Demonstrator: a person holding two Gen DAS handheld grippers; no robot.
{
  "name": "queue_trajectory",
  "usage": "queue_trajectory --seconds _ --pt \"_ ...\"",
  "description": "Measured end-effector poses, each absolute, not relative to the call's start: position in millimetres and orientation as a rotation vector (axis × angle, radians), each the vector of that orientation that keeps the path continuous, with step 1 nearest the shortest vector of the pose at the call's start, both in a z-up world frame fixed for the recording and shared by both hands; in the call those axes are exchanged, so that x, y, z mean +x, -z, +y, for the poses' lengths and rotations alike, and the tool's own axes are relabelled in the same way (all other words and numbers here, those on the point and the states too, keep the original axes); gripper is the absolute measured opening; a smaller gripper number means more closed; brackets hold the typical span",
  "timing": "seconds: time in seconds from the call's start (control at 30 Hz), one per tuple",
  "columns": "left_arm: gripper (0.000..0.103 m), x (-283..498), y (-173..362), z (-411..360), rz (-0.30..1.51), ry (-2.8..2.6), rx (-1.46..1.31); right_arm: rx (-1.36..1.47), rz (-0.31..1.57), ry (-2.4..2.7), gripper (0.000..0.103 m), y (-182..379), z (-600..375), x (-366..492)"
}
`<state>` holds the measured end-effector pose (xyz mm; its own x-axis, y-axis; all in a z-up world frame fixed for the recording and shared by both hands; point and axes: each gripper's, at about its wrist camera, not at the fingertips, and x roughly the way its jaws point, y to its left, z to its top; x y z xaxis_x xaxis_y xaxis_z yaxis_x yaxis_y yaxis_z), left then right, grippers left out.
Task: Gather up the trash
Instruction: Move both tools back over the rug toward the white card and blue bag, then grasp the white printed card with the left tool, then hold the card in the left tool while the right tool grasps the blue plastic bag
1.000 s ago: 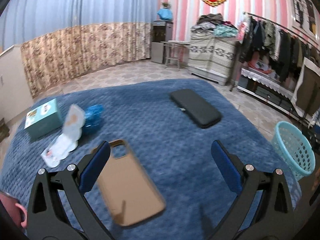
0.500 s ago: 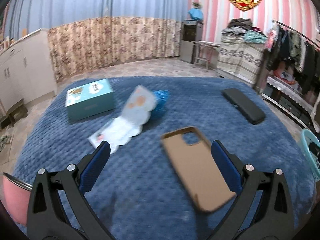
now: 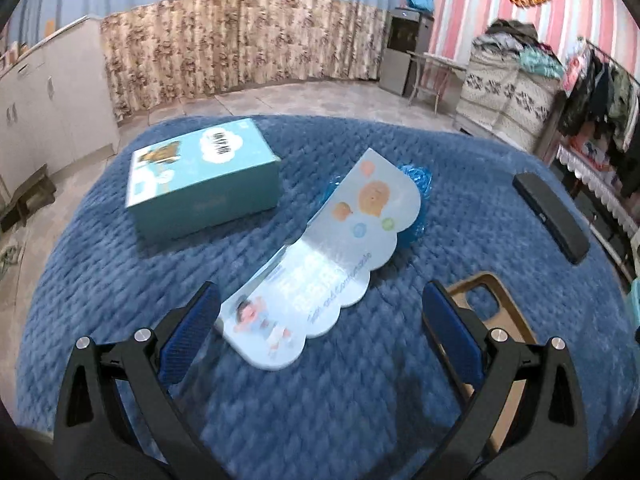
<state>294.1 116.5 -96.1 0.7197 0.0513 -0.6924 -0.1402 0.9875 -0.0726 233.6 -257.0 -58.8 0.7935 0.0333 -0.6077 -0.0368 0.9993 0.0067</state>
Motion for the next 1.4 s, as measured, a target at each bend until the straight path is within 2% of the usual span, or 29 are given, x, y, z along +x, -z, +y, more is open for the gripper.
queue_trajectory --seconds 0.3,0.37,0.43,0.47,0.6,0.7,0.77,0.93,1.3,1.33,1.37,1.4 --pt "0.094 344 112 111 0.866 -0.075 -0.058 0.113 0.705 -0.096 0.099 71 -263 245" --pt "0.083 348 116 114 0.892 -0.076 -0.069 0.129 0.719 -0.11 0.099 76 -261 246" --pt "0.077 346 114 116 0.887 -0.08 -0.071 0.116 0.722 -0.115 0.099 77 -256 247" --pt "0.07 344 114 116 0.882 -0.076 -0.068 0.105 0.721 -0.118 0.099 76 -253 248" --pt "0.065 333 112 120 0.863 -0.083 -0.067 0.093 0.707 -0.137 0.099 71 -241 252" --pt "0.055 322 110 126 0.837 -0.117 -0.087 0.087 0.694 -0.154 0.099 66 -229 258" --pt "0.035 311 108 129 0.805 -0.133 -0.104 0.072 0.691 -0.168 0.099 62 -215 265" --pt "0.022 297 103 139 0.745 -0.166 -0.139 0.028 0.688 -0.215 0.099 58 -182 282" --pt "0.019 275 87 160 0.601 -0.234 -0.186 -0.099 0.663 -0.353 0.098 45 -87 325" --pt "0.018 274 85 162 0.593 -0.235 -0.192 -0.105 0.66 -0.364 0.099 44 -80 330" --pt "0.01 272 84 164 0.585 -0.235 -0.2 -0.111 0.658 -0.371 0.098 44 -75 333" --pt "0.01 271 84 166 0.576 -0.237 -0.209 -0.121 0.656 -0.378 0.098 43 -68 337"
